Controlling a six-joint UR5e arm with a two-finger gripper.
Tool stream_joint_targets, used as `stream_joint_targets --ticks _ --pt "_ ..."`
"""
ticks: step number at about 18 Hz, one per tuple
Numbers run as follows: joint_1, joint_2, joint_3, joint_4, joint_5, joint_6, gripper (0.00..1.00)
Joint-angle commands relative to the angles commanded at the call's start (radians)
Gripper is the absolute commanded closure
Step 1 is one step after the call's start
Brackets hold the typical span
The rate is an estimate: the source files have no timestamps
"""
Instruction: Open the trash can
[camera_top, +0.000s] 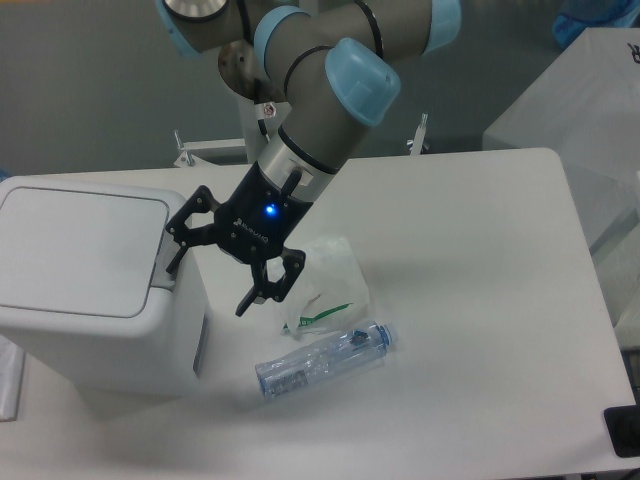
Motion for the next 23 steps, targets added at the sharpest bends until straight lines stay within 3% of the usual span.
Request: stream_joint_targets --ticks 12,23 --pt "0.011 -0.002 0.011 0.000 -0.002 -0.002 0.00" --pt "0.130 -0.017 0.031 0.008 0.000 0.049 0.00"
